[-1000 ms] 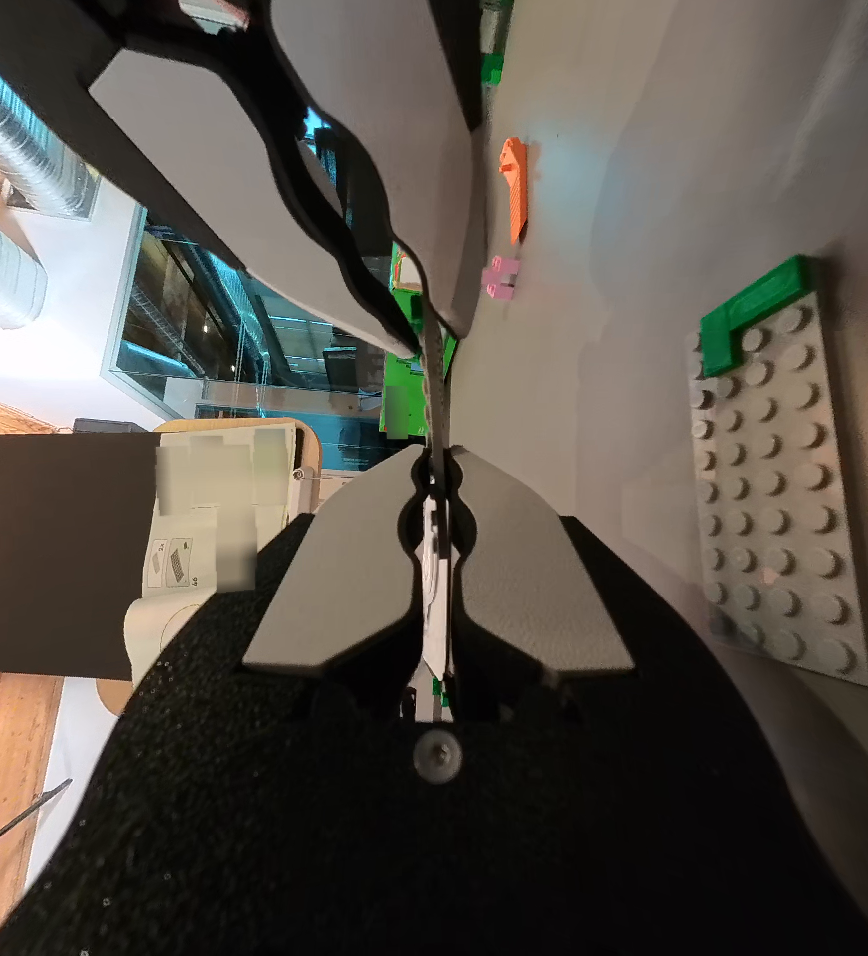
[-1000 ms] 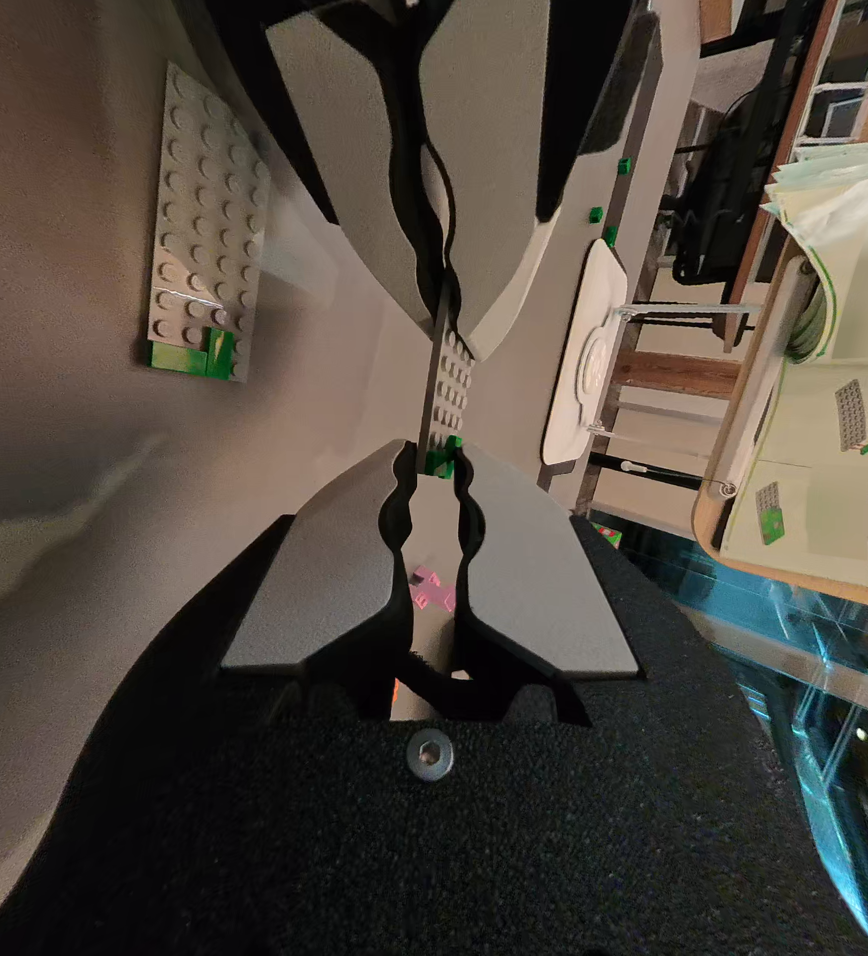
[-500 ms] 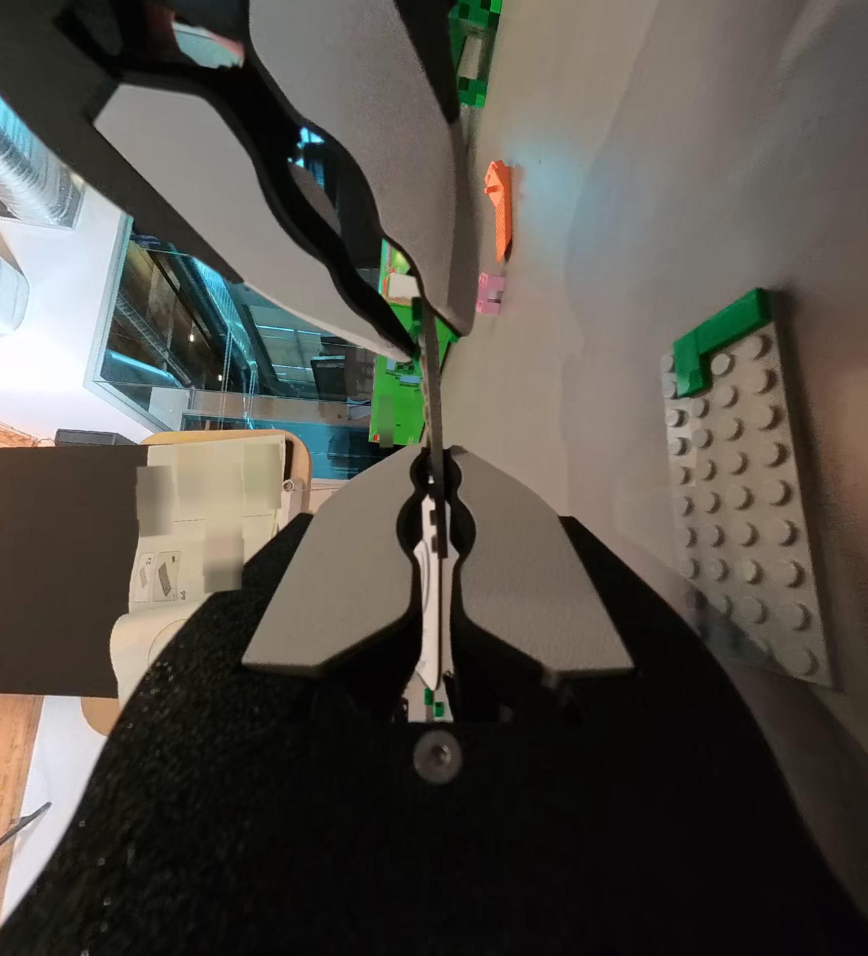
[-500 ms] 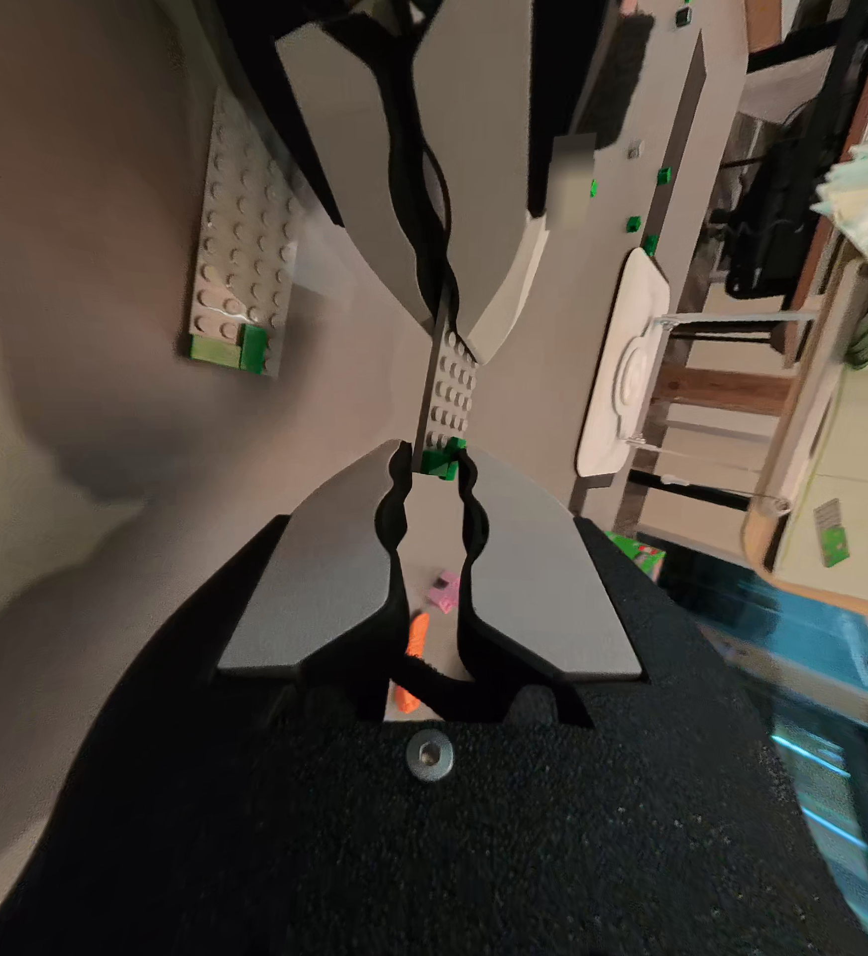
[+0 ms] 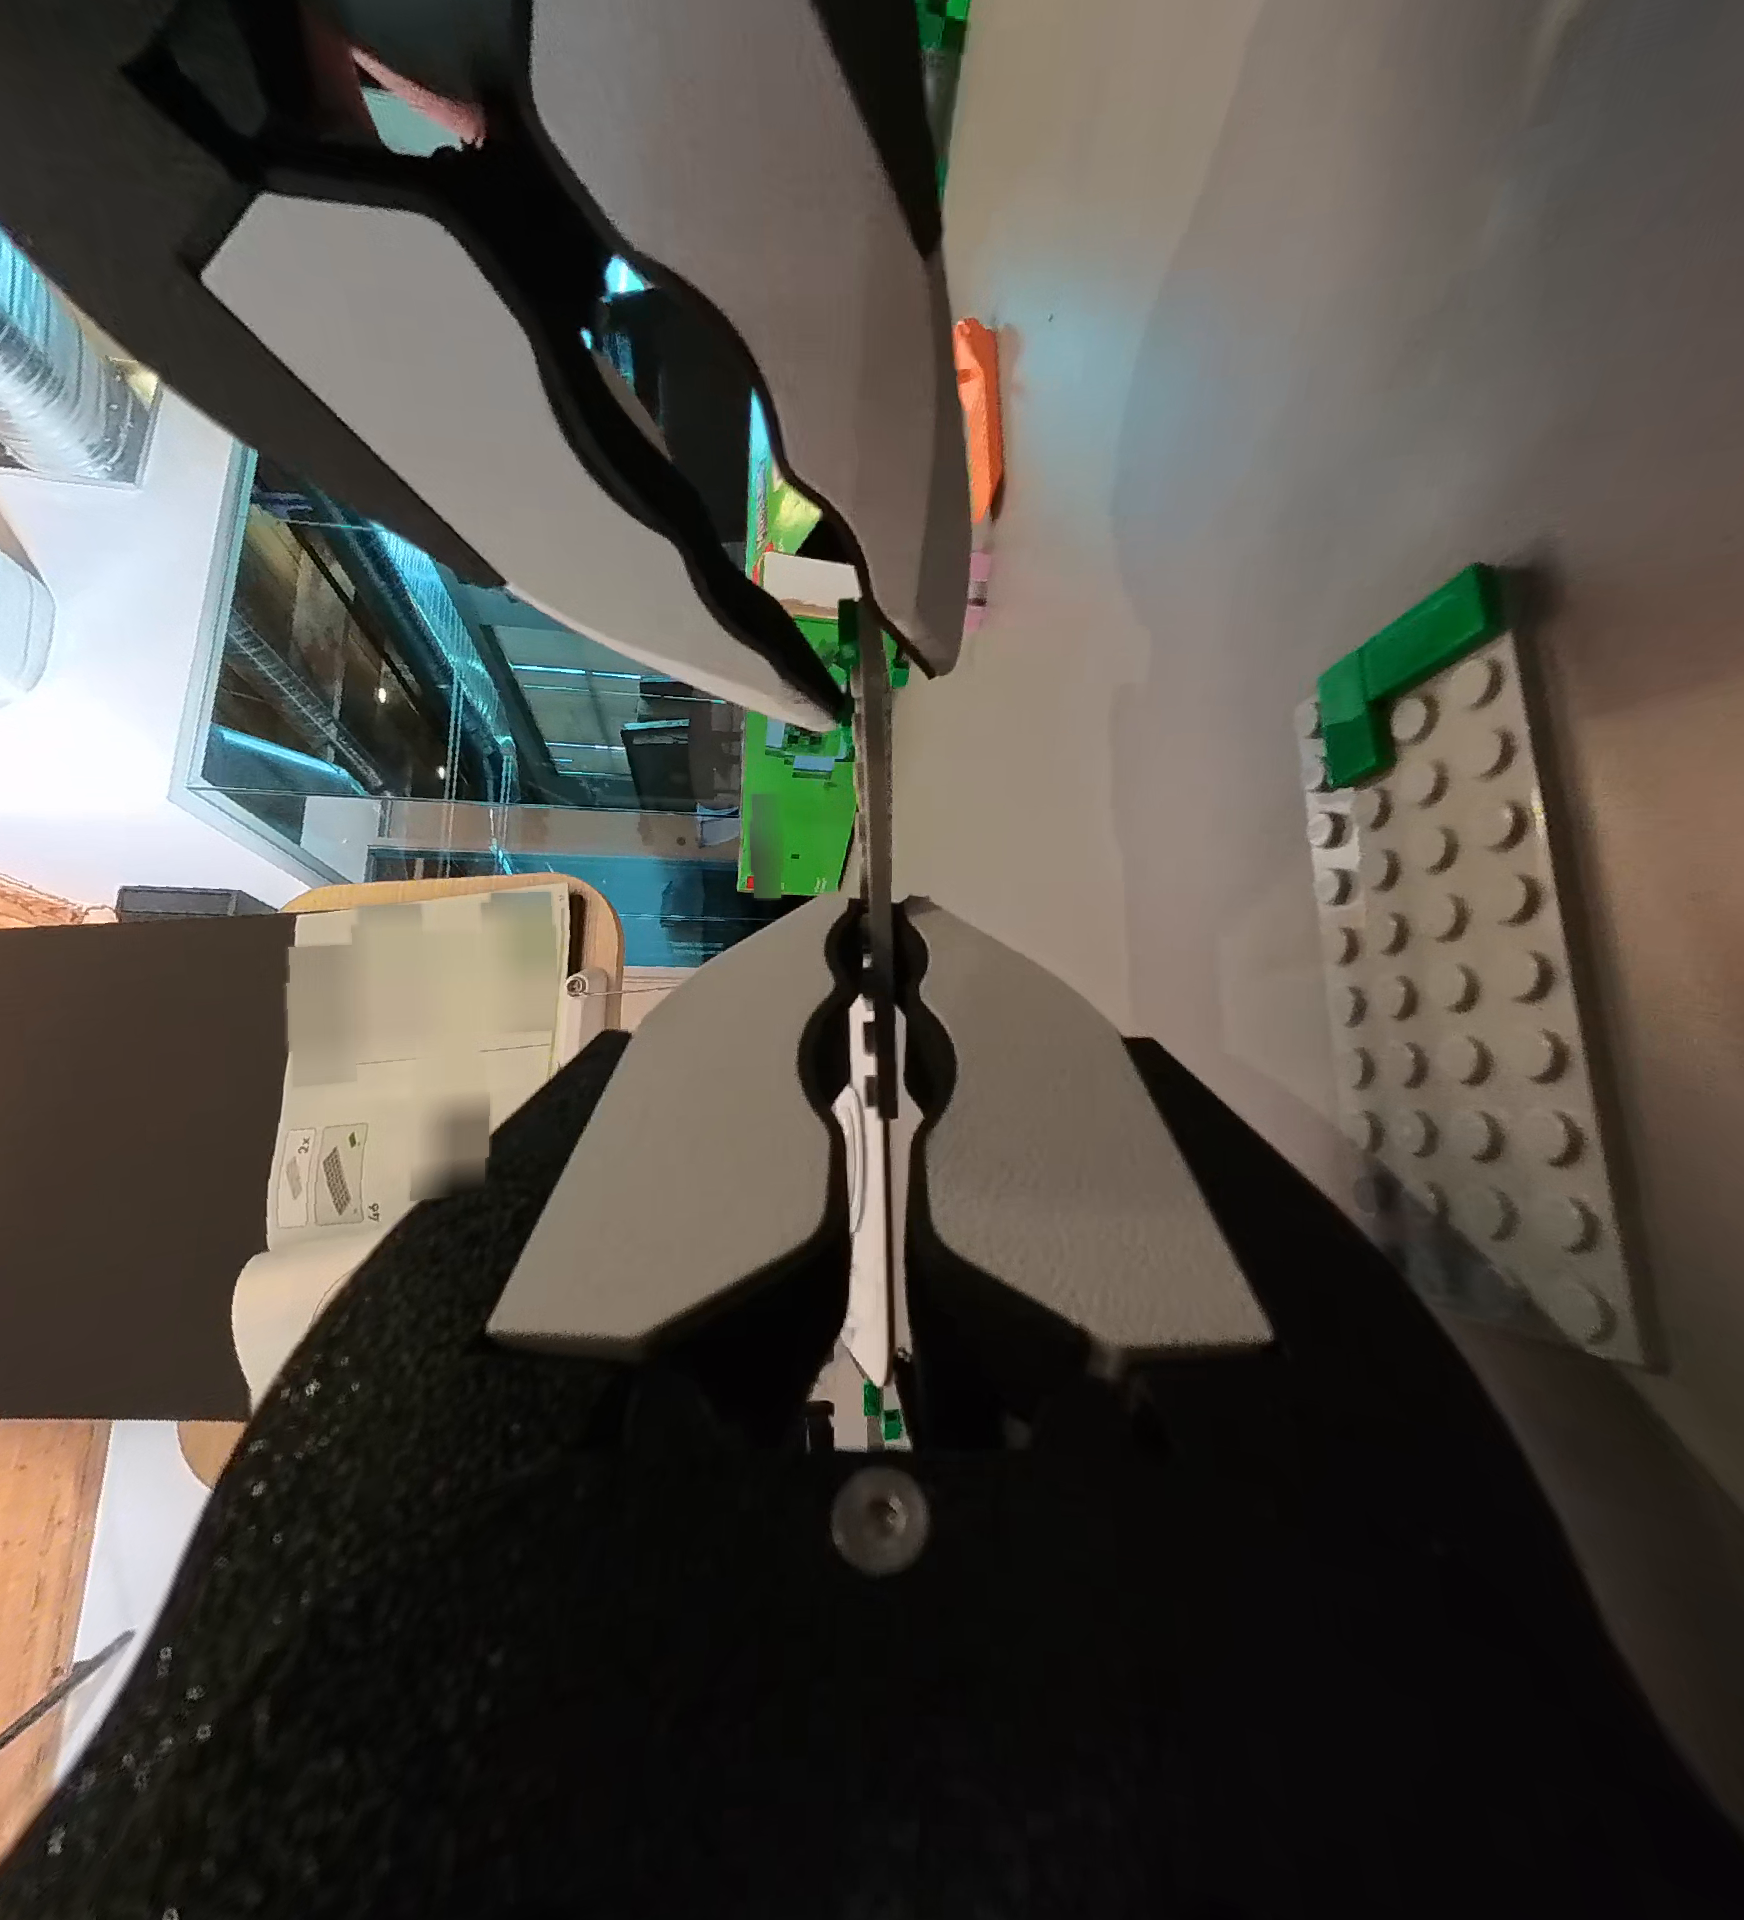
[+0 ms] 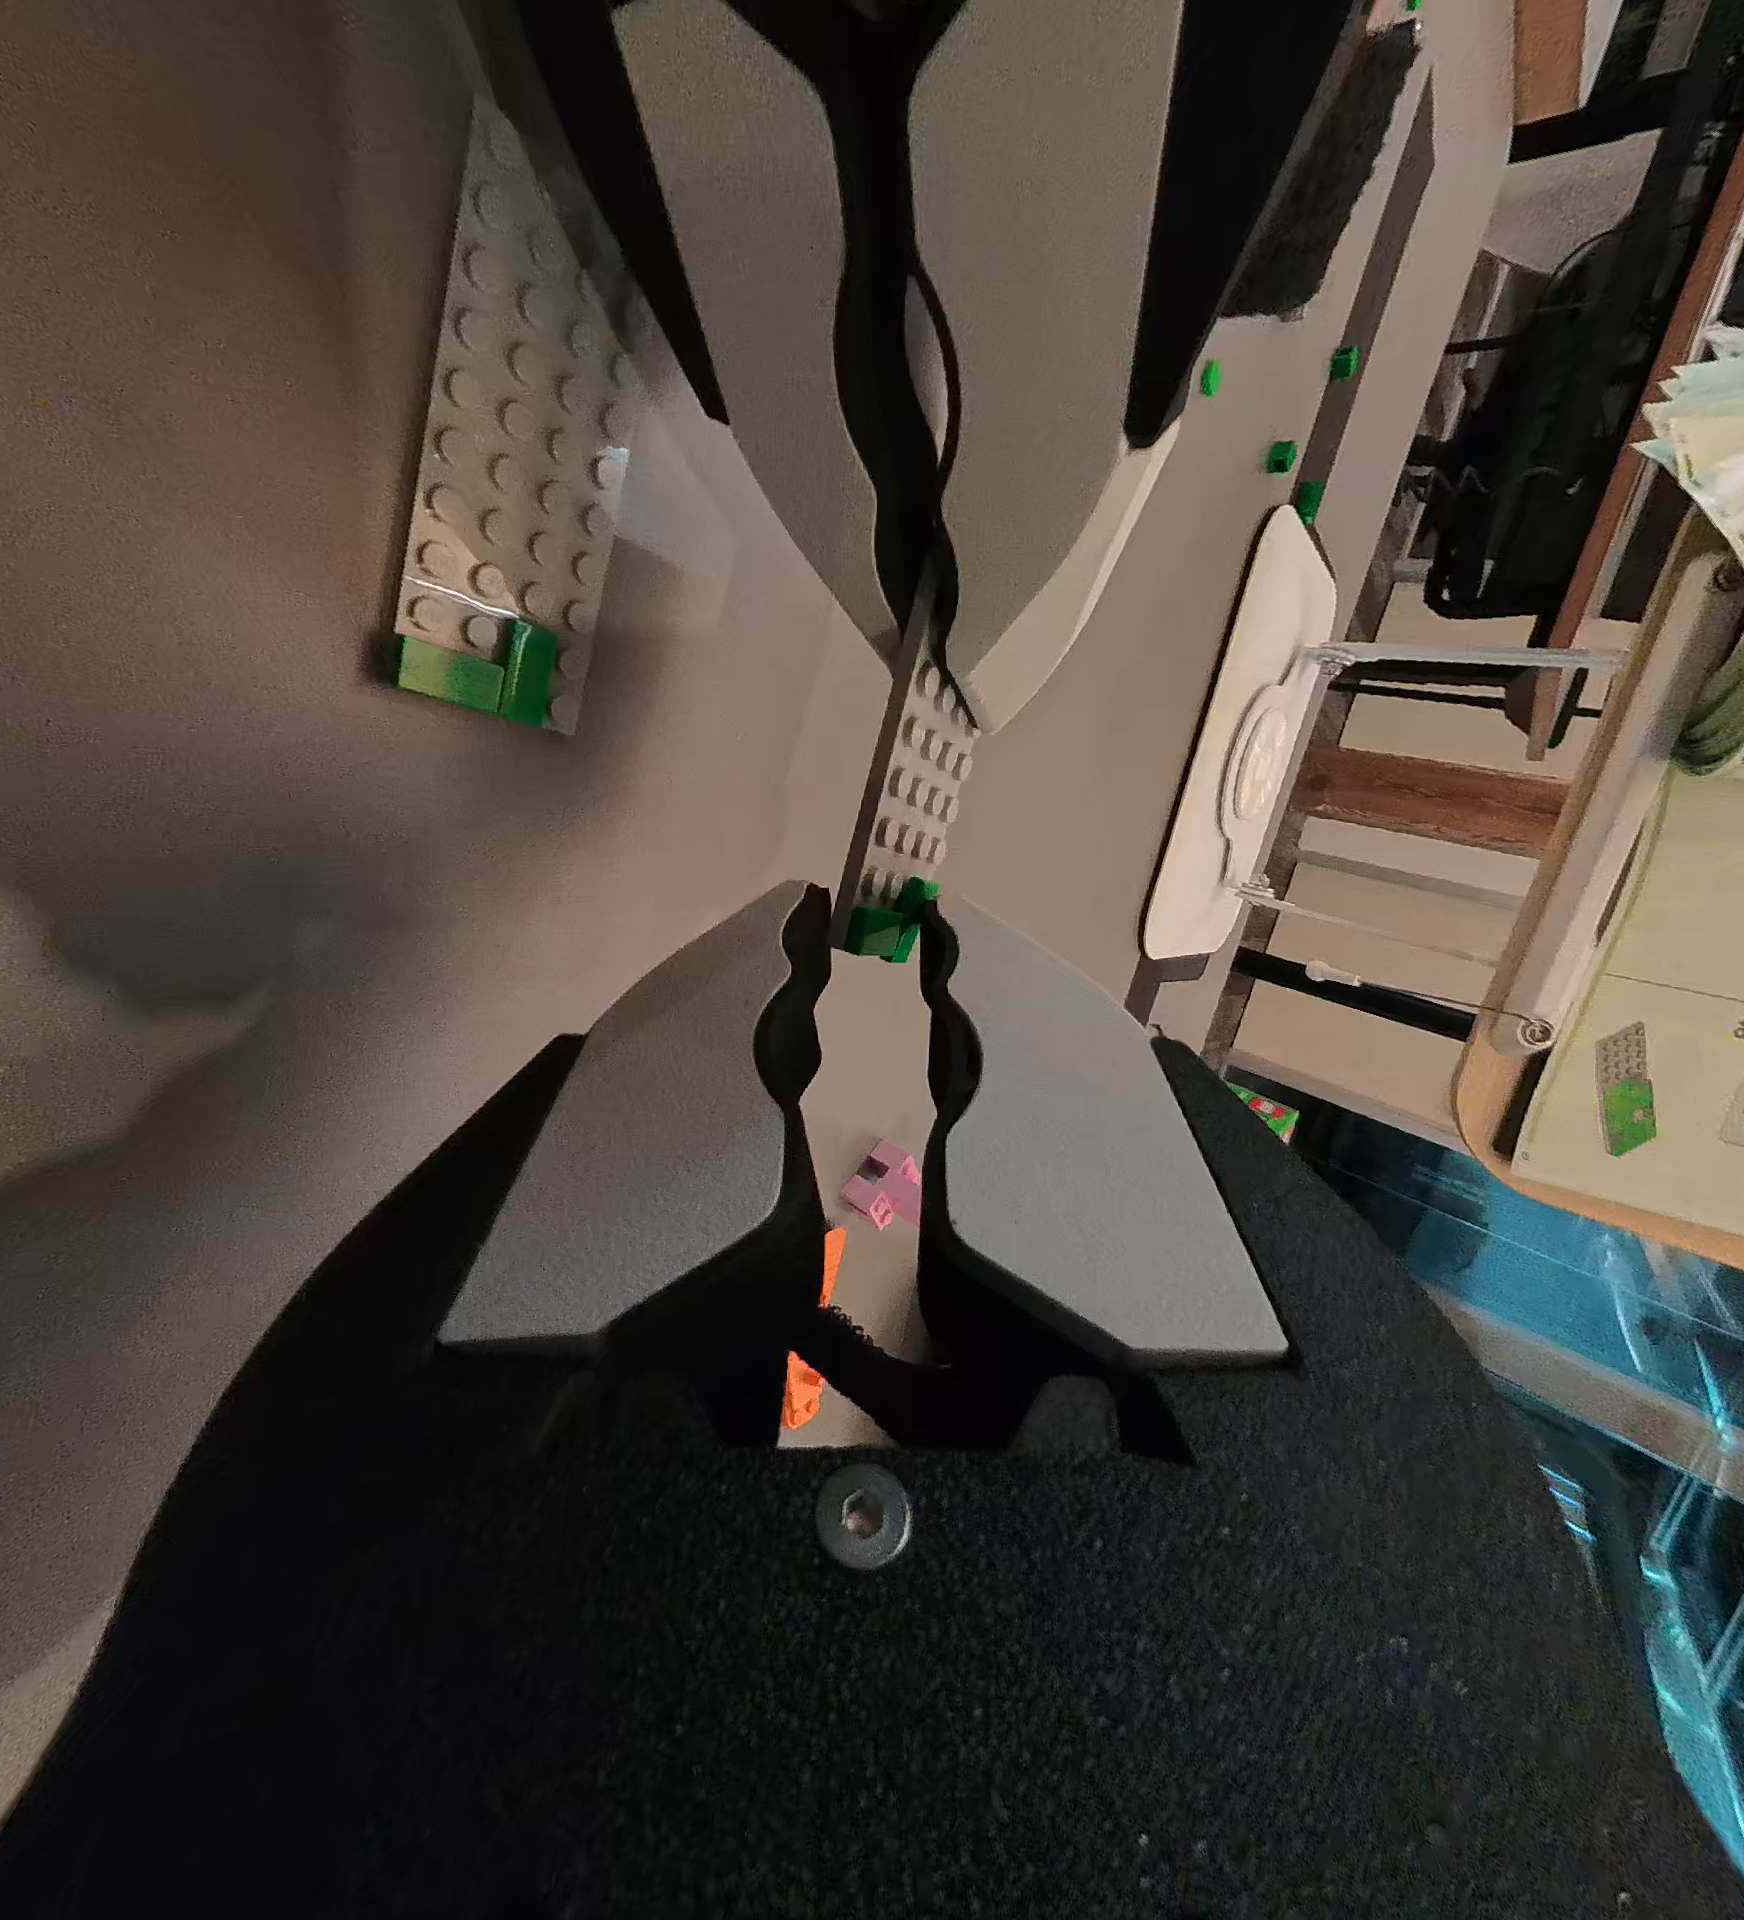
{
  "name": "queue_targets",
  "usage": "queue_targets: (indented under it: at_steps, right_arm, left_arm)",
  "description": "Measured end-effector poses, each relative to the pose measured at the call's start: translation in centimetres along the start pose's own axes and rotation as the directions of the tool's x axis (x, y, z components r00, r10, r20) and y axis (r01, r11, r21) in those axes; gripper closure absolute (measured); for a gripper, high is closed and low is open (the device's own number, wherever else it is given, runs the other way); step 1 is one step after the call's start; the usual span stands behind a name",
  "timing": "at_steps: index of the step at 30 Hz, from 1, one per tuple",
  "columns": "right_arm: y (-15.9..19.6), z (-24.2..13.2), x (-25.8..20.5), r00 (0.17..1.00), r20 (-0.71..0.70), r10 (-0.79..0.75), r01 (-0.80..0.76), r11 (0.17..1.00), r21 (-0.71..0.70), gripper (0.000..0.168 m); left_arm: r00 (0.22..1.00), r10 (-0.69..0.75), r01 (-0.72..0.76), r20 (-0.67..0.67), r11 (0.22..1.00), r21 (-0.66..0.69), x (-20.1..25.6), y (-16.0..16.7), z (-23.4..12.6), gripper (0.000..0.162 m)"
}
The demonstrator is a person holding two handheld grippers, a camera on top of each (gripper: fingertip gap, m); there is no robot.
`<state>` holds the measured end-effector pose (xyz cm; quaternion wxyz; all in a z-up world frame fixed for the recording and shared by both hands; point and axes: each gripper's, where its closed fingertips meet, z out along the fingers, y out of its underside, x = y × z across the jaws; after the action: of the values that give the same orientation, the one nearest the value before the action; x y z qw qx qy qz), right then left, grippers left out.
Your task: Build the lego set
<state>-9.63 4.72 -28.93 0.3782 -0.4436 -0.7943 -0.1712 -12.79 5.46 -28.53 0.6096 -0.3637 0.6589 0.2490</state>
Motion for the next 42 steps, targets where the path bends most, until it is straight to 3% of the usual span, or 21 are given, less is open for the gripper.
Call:
queue_targets:
  at_steps: [10, 19, 25, 35, 42]
  right_arm:
    - [0.1, -0.3, -0.4, 0.998, 0.058, -0.021, 0.021, 1.000, 0.004, 0.156]
    - [-0.1, -0.5, -0.5, 0.992, 0.006, 0.127, -0.127, 0.990, 0.064, 0.153]
    - [0.1, -0.6, -0.4, 0.990, -0.024, 0.140, -0.137, 0.988, 0.075, 0.136]
    - [-0.1, -0.4, -0.5, 0.996, -0.043, 0.077, -0.074, 0.994, 0.078, 0.154]
    - [0.3, 0.0, -1.0, 0.999, -0.021, -0.027, 0.026, 1.000, -0.014, 0.158]
  left_arm:
    - [0.999, 0.007, -0.006, -0.039, 1.000, 0.020, 0.6, -0.5, -0.1, 0.157]
    - [0.984, -0.148, 0.154, -0.096, 0.987, 0.049, 0.6, -0.6, -0.1, 0.158]
    - [0.966, -0.224, 0.234, -0.129, 0.970, 0.065, 0.6, -0.8, -0.1, 0.158]
    - [0.961, -0.231, 0.246, -0.153, 0.965, 0.086, 0.8, -1.3, -0.2, 0.158]
    - [0.966, -0.192, 0.206, -0.175, 0.977, 0.064, 1.5, -1.4, -0.2, 0.157]
